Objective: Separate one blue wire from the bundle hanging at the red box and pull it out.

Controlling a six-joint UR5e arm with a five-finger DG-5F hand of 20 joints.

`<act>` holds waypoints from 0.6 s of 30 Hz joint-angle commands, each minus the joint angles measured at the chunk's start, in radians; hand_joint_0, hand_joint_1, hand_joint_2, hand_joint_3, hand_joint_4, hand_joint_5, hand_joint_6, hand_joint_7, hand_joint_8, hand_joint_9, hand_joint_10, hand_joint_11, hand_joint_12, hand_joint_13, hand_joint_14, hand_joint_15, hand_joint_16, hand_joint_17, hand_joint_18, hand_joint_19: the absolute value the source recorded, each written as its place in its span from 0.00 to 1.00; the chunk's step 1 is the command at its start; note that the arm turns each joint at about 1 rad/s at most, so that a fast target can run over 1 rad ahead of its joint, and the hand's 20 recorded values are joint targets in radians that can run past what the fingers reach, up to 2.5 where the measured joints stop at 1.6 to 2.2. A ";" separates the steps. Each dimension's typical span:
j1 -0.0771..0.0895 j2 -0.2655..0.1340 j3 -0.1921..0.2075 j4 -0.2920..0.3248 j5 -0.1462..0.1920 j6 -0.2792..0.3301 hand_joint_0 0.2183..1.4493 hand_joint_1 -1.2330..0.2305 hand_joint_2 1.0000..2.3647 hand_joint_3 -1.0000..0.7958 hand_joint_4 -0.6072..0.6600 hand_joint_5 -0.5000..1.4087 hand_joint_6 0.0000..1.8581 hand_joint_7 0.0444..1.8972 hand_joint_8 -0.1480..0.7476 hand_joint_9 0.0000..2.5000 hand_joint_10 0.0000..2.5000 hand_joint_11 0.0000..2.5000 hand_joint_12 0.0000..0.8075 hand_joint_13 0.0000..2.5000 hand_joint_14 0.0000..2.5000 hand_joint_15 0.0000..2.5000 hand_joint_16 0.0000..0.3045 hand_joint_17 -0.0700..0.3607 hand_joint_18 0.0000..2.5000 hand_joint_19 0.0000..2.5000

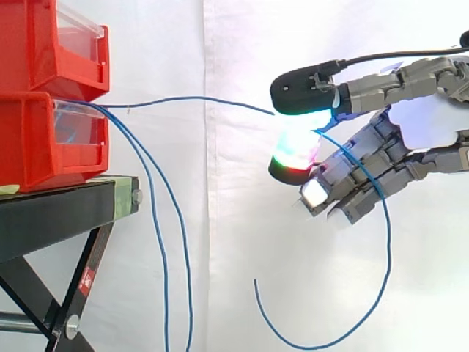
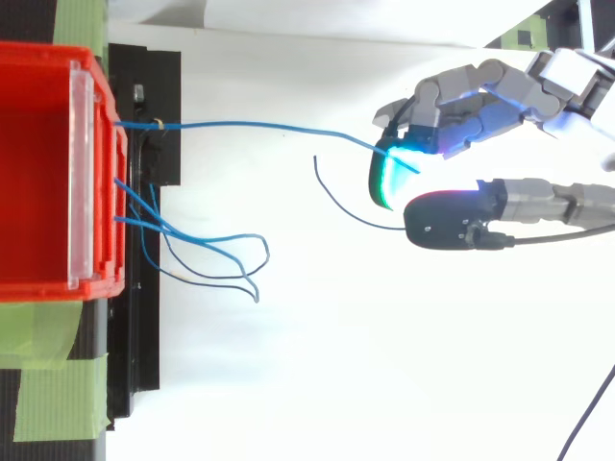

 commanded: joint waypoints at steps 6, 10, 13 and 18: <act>0.000 0.000 0.000 0.000 0.000 -0.001 0.30 0.29 0.01 0.54 0.47 0.21 0.46 0.66 0.56 0.36 0.01 0.32 0.56 0.16 0.00 0.12 0.20 0.49 0.26 0.17; 0.000 0.000 0.000 0.000 0.000 -0.001 0.31 0.29 0.01 0.54 0.48 0.21 0.46 0.66 0.56 0.37 0.01 0.32 0.55 0.17 0.00 0.12 0.21 0.49 0.26 0.16; 0.000 0.000 0.000 0.000 0.000 -0.001 0.31 0.29 0.01 0.54 0.48 0.21 0.46 0.66 0.56 0.37 0.01 0.32 0.56 0.17 0.00 0.12 0.21 0.49 0.26 0.16; 0.000 0.000 0.000 0.000 0.000 -0.001 0.31 0.28 0.01 0.54 0.47 0.21 0.46 0.65 0.55 0.38 0.01 0.33 0.56 0.18 0.00 0.13 0.21 0.50 0.26 0.15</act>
